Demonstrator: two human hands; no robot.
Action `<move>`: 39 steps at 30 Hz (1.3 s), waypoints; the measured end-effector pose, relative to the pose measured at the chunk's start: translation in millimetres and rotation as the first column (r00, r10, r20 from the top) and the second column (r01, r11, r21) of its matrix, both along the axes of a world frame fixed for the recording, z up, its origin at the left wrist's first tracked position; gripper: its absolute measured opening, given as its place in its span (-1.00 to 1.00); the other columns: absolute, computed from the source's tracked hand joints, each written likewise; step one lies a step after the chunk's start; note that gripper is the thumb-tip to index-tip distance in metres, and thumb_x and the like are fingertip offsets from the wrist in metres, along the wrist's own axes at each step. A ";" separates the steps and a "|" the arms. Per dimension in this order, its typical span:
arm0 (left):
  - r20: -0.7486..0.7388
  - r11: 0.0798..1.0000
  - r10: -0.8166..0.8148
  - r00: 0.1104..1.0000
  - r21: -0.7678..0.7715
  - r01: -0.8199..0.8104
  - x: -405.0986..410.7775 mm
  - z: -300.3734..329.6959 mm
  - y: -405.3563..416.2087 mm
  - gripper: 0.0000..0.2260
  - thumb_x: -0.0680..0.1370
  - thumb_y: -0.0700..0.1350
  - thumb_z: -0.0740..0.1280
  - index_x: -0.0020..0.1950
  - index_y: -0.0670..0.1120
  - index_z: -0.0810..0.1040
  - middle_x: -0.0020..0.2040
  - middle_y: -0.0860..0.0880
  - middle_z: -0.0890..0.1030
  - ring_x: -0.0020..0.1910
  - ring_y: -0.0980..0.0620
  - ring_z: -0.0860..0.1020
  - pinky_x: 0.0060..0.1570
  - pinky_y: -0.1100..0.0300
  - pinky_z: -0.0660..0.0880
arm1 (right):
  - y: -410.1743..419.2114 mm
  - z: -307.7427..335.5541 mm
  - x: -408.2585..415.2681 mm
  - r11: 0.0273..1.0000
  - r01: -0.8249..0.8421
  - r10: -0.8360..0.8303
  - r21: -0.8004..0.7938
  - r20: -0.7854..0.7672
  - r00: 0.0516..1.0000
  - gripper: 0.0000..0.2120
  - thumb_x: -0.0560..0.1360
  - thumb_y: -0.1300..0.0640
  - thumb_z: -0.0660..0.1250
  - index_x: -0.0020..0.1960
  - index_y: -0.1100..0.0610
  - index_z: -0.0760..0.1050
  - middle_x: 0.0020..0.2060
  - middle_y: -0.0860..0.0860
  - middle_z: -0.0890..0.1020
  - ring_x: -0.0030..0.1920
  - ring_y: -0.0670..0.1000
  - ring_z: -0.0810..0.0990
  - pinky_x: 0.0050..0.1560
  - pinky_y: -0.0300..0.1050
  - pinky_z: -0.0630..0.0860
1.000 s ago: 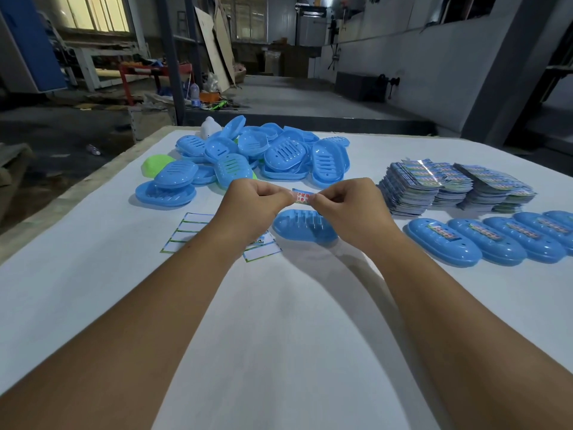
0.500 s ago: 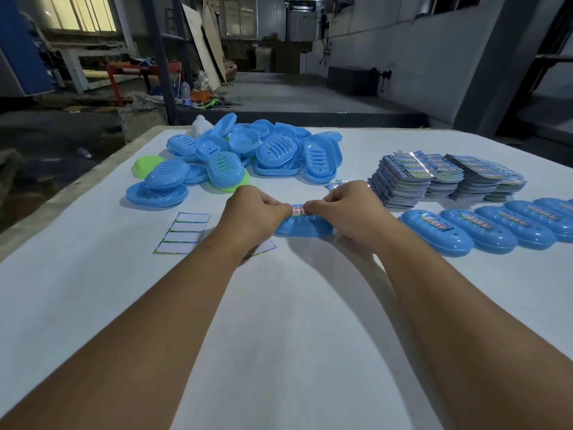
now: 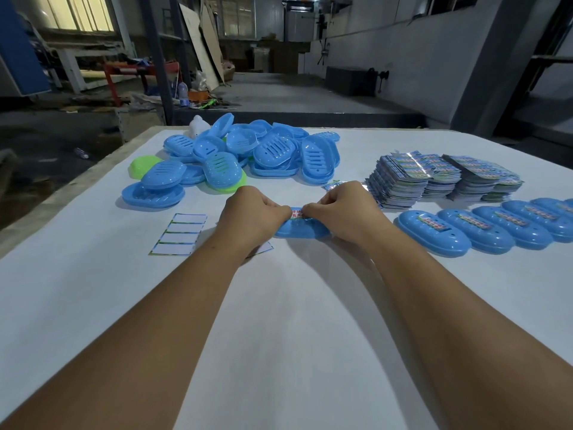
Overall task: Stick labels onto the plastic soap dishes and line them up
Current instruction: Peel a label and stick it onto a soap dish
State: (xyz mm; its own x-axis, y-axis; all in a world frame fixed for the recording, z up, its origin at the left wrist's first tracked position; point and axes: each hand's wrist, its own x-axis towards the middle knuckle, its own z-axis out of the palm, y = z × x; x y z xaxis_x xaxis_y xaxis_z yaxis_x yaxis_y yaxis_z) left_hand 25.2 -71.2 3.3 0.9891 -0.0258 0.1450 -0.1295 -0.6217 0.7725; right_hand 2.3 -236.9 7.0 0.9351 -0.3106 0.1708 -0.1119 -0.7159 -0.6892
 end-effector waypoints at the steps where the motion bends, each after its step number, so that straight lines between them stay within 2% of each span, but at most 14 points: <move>1: 0.007 1.000 0.000 1.000 0.010 0.000 -0.5 0.0 -0.3 -0.79 0.41 0.00 0.45 -0.32 -0.11 0.69 -0.51 0.03 0.53 -0.39 -0.03 0.49 -0.37 0.18 0.38 | 0.1 0.0 -0.1 1.000 -0.004 0.004 -0.011 0.001 1.000 -0.69 0.35 -0.06 0.51 -0.32 0.20 0.65 -0.43 0.10 0.58 -0.38 0.00 0.44 -0.34 -0.11 0.38; 6: 0.066 0.997 -0.009 0.998 0.074 0.004 -1.9 -0.5 -1.2 -0.79 0.41 0.04 0.48 -0.32 -0.08 0.69 -0.38 -0.01 0.64 -0.24 -0.05 0.62 -0.32 0.18 0.46 | 2.4 -0.9 -1.4 0.995 -0.004 0.006 -0.100 0.026 1.000 -0.72 0.38 -0.07 0.48 -0.35 0.12 0.64 -0.38 0.04 0.65 -0.28 0.04 0.58 -0.31 -0.10 0.47; 9: 0.099 0.994 -0.007 0.995 0.110 -0.004 -2.9 -1.0 -2.6 -0.76 0.41 0.08 0.48 -0.34 -0.06 0.67 -0.41 0.02 0.63 -0.34 0.01 0.62 -0.55 0.27 0.40 | 6.8 -2.4 -3.3 0.989 0.015 -0.006 -0.150 0.060 0.998 -0.70 0.38 -0.08 0.47 -0.37 0.13 0.61 -0.36 0.06 0.66 -0.23 0.06 0.63 -0.24 -0.04 0.56; 10: 0.111 0.990 -0.001 0.994 0.141 -0.015 -3.6 -1.0 -3.7 -0.74 0.42 0.10 0.47 -0.34 -0.06 0.66 -0.42 0.01 0.62 -0.37 0.01 0.61 -0.56 0.28 0.38 | 8.6 -2.9 -3.8 0.985 0.025 -0.013 -0.172 0.071 0.997 -0.68 0.38 -0.09 0.46 -0.37 0.15 0.60 -0.36 0.07 0.66 -0.23 0.07 0.63 -0.23 -0.03 0.57; 13: 0.162 0.964 0.011 0.987 0.260 -0.053 -4.9 -0.4 -8.7 -0.69 0.45 0.10 0.38 -0.37 -0.10 0.60 -0.44 -0.03 0.58 -0.31 -0.12 0.59 -0.34 0.18 0.47 | 13.2 -3.1 -4.3 0.969 0.057 -0.038 -0.241 0.082 0.996 -0.64 0.40 -0.10 0.43 -0.35 0.19 0.59 -0.35 0.12 0.66 -0.23 0.13 0.62 -0.30 -0.05 0.53; 15: 0.185 0.957 0.012 0.983 0.283 -0.064 -5.2 0.3 -11.8 -0.71 0.45 0.08 0.37 -0.34 -0.10 0.58 -0.38 -0.04 0.61 -0.25 -0.14 0.59 -0.21 0.12 0.53 | 14.3 -1.4 -4.1 0.960 0.071 -0.051 -0.273 0.077 0.996 -0.65 0.40 -0.10 0.41 -0.36 0.18 0.58 -0.38 0.09 0.63 -0.26 0.13 0.61 -0.34 -0.10 0.48; 18: 0.176 0.967 0.009 0.984 0.248 -0.053 -4.4 0.5 -11.9 -0.74 0.46 0.08 0.39 -0.31 -0.07 0.56 -0.32 -0.01 0.64 -0.21 -0.10 0.62 -0.09 0.06 0.58 | 14.3 2.5 -2.9 0.944 0.072 -0.051 -0.322 0.073 0.996 -0.67 0.40 -0.13 0.42 -0.25 0.15 0.63 -0.34 0.07 0.65 -0.23 0.10 0.61 -0.26 -0.07 0.57; 20: 0.172 0.972 0.012 0.985 0.230 -0.052 -4.1 0.1 -10.8 -0.75 0.45 0.08 0.41 -0.31 -0.05 0.55 -0.30 0.01 0.63 -0.19 -0.09 0.62 -0.06 0.06 0.58 | 14.6 4.4 -1.7 0.929 0.076 -0.047 -0.363 0.089 0.995 -0.66 0.40 -0.15 0.42 -0.21 0.15 0.60 -0.28 0.08 0.62 -0.20 0.10 0.59 -0.26 -0.08 0.50; 23: 0.170 0.975 0.023 0.985 0.212 -0.060 -3.7 -0.5 -10.1 -0.76 0.45 0.08 0.42 -0.31 -0.04 0.54 -0.28 0.04 0.62 -0.16 -0.09 0.62 -0.06 0.08 0.57 | 13.9 5.4 -0.1 0.900 0.088 -0.048 -0.427 0.102 0.994 -0.63 0.40 -0.17 0.42 -0.25 0.15 0.54 -0.29 0.09 0.57 -0.22 0.13 0.53 -0.27 -0.10 0.36; 27: 0.155 0.982 0.022 0.988 0.184 -0.050 -4.6 -1.1 -10.9 -0.76 0.44 0.09 0.44 -0.29 -0.03 0.53 -0.30 0.06 0.61 -0.20 -0.09 0.64 -0.08 0.08 0.59 | 9.0 6.0 0.7 0.901 0.119 -0.093 -0.417 0.082 0.992 -0.55 0.35 -0.27 0.43 -0.29 0.13 0.47 -0.32 0.08 0.57 -0.23 0.13 0.55 -0.30 -0.10 0.35; 30: 0.162 0.982 0.031 0.986 0.180 -0.061 -2.7 -1.8 -9.9 -0.78 0.44 0.11 0.45 -0.16 0.01 0.50 -0.25 0.07 0.57 -0.14 -0.08 0.62 -0.09 0.10 0.53 | 9.0 4.2 -1.2 0.910 0.117 -0.101 -0.398 0.060 0.993 -0.54 0.35 -0.30 0.41 -0.20 0.13 0.56 -0.30 0.05 0.63 -0.19 0.11 0.59 -0.25 -0.09 0.47; 33: 0.146 0.985 0.041 0.988 0.160 -0.065 -1.0 -3.1 -8.3 -0.69 0.43 0.14 0.47 -0.01 0.02 0.45 -0.21 0.10 0.49 -0.10 -0.06 0.57 -0.10 0.10 0.46 | 9.6 -0.2 -4.0 0.917 0.123 -0.109 -0.380 0.057 0.992 -0.60 0.37 -0.29 0.39 -0.19 0.06 0.57 -0.21 -0.02 0.64 -0.15 0.08 0.59 -0.20 -0.07 0.50; 36: 0.138 0.990 0.049 0.989 0.126 -0.066 0.3 -5.9 -7.1 -0.71 0.46 0.14 0.44 0.02 0.04 0.44 -0.17 0.08 0.51 -0.12 -0.05 0.55 -0.11 0.08 0.46 | 7.6 -3.8 -5.6 0.939 0.049 -0.025 -0.342 0.074 0.997 -0.68 0.46 -0.25 0.36 0.03 -0.03 0.57 -0.01 -0.09 0.61 0.02 0.00 0.57 -0.06 -0.06 0.47; 39: 0.182 0.994 0.061 0.981 0.073 -0.076 0.7 -6.9 -4.8 -0.83 0.54 0.07 0.35 0.03 0.03 0.45 -0.18 0.07 0.52 -0.11 -0.06 0.52 -0.13 0.10 0.37 | 8.1 -3.7 -11.8 0.965 -0.171 0.190 -0.196 0.082 0.978 -0.58 0.49 -0.21 0.39 0.30 -0.10 0.55 0.23 -0.15 0.59 0.15 -0.12 0.53 0.09 -0.17 0.40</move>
State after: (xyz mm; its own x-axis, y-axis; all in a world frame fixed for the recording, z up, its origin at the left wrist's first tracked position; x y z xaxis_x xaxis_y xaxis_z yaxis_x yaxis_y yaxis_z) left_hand 25.9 -76.0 -3.5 0.9470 0.0225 0.3205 -0.2165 -0.6925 0.6882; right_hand -9.4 -228.9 3.2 0.9481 -0.0918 0.3043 0.0931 -0.8353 -0.5419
